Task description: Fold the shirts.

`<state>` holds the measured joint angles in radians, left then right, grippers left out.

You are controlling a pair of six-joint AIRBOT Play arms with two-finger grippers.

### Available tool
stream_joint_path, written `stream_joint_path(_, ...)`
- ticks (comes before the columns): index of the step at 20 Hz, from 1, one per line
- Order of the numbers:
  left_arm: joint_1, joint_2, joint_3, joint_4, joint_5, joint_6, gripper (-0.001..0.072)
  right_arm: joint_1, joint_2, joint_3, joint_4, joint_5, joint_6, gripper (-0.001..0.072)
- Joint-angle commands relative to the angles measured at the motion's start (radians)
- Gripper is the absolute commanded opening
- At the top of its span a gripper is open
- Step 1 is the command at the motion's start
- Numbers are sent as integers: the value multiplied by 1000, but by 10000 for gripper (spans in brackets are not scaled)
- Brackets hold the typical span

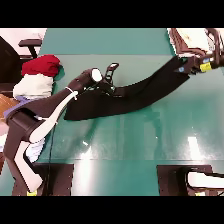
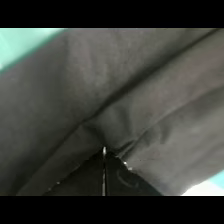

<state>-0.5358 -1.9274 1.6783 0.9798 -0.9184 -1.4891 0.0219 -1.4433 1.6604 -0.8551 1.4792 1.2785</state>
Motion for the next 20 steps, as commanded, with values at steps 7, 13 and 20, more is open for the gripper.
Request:
stream_joint_path(7, -11, -44, 64, 8, -22, -3, 26, 298, 28, 175, 0, -101, 85, 15)
stream_joint_path(13, 209, 163, 176, 153, -199, -2, 26, 467, -43, 175, 114, -206, 51, 15)
stream_joint_path(20, 563, 516, 192, 280, -255, 5, 27, 823, -385, 324, 227, -477, -103, 516)
